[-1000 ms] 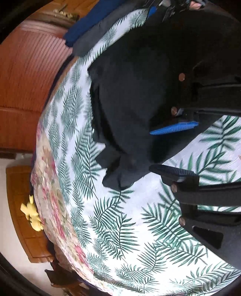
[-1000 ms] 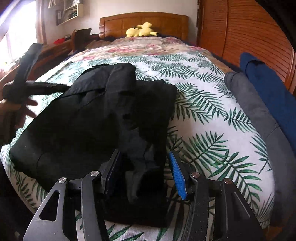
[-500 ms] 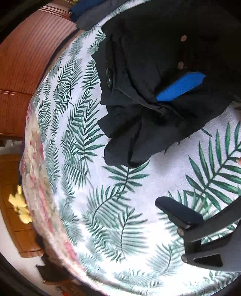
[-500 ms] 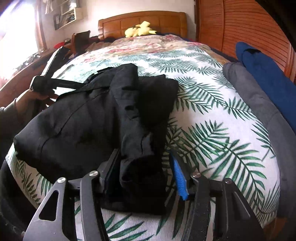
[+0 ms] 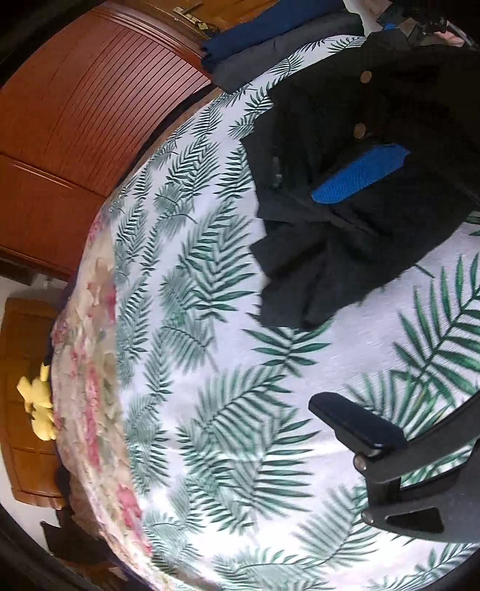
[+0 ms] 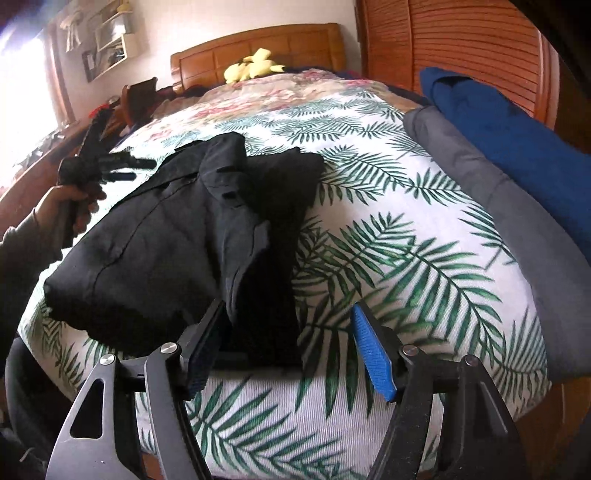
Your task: Fold large clothes
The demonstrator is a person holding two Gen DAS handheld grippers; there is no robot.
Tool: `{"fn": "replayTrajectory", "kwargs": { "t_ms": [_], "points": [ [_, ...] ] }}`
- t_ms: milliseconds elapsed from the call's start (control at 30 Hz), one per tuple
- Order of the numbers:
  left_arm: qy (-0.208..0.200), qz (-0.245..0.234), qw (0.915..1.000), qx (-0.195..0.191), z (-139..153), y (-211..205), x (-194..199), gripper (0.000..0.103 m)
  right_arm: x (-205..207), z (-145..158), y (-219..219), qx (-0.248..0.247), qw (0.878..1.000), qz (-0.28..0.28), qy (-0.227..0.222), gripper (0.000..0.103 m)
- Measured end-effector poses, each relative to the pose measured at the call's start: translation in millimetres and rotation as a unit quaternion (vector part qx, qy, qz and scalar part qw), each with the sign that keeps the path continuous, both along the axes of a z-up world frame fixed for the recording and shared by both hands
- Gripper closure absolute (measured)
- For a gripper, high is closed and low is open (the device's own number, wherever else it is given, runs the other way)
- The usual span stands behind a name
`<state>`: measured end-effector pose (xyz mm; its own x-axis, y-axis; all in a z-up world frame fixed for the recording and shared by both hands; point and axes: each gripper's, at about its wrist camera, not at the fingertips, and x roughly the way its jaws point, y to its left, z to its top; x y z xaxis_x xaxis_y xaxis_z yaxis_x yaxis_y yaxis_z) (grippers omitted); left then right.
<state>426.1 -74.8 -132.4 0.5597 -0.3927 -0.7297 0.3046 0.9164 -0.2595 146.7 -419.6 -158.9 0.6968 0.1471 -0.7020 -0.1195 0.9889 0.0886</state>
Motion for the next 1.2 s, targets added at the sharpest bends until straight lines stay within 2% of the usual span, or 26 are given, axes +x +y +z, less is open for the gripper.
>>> {"fn": "replayTrajectory", "kwargs": {
  "t_ms": [100,233,367,500,633,700,733,767,800,833,867,900,1000,1200],
  "points": [
    [-0.012,-0.006,0.9997,0.022,1,-5,8,0.009,-5,-2,-2,0.012,1.000,-0.006,0.003,0.033],
    [0.005,-0.015,0.9997,0.019,-9,-7,19,0.026,-10,-5,2,0.015,1.000,-0.007,0.008,0.033],
    [0.018,-0.018,0.9990,0.037,-24,-14,24,0.034,-10,-9,2,0.017,1.000,-0.009,0.019,0.033],
    [0.028,-0.019,0.9987,0.038,-35,-21,26,0.037,-6,-12,0,0.035,0.999,-0.009,0.025,0.033],
    [0.040,-0.024,0.9986,0.025,-37,-26,28,0.050,5,-15,5,0.056,0.998,-0.001,0.029,0.033],
    [0.036,-0.025,0.9985,0.031,-35,-29,26,0.054,9,-16,10,0.058,0.998,0.004,0.029,0.033],
    [0.035,-0.027,0.9985,0.031,-34,-30,25,0.060,11,-16,12,0.058,0.998,0.006,0.029,0.033],
    [0.034,-0.029,0.9985,0.031,-33,-31,24,0.064,13,-16,14,0.062,0.998,0.010,0.029,0.037],
    [0.032,-0.030,0.9985,0.035,-32,-32,23,0.068,15,-17,16,0.071,0.997,0.017,0.030,0.047],
    [0.027,-0.031,0.9984,0.039,-31,-34,21,0.076,17,-17,17,0.079,0.996,0.024,0.033,0.050],
    [0.023,-0.031,0.9983,0.044,-29,-35,20,0.084,19,-17,19,0.085,0.995,0.028,0.035,0.059],
    [0.017,-0.029,0.9981,0.051,-26,-36,18,0.086,20,-16,21,0.085,0.995,0.035,0.033,0.068],
    [-0.001,-0.023,0.9977,0.063,-15,-38,11,0.092,18,-10,22,0.085,0.995,0.045,0.020,0.086],
    [-0.052,-0.001,0.9963,0.069,24,-38,-9,0.096,13,11,22,0.067,0.996,0.052,-0.023,0.094]
  ]
}}
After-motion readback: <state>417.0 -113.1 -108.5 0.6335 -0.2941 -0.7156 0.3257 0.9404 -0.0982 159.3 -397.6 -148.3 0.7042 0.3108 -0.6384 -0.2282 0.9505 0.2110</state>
